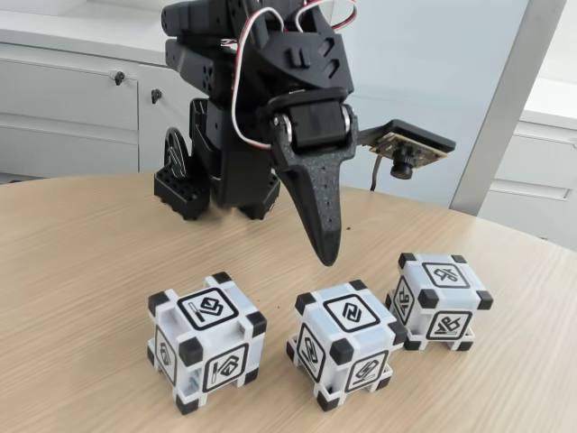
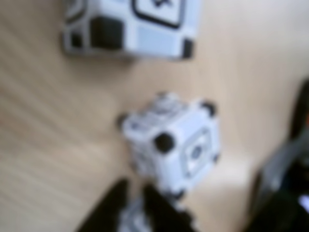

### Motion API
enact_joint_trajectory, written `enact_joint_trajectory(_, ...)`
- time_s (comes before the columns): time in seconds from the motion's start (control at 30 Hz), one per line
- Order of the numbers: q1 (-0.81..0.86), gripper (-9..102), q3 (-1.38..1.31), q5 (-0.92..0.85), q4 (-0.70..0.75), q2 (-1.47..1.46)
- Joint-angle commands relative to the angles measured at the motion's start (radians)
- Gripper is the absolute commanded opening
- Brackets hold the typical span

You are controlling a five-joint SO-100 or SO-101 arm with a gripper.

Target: Stack cubes from left to right.

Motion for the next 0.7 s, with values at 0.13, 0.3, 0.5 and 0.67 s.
enact_joint_trajectory(0.13, 0.000, 0, -0.009, -0.067, 0.006, 0.006)
enact_joint_trajectory(0.3, 0.000, 0, -0.009, -0.067, 0.006, 0.006)
enact_joint_trajectory(0.5, 0.005, 0, -0.009, -0.037, 0.006, 0.006)
enact_joint_trajectory(0.67, 0.006, 0, -0.009, -0.072, 0.005, 0.006)
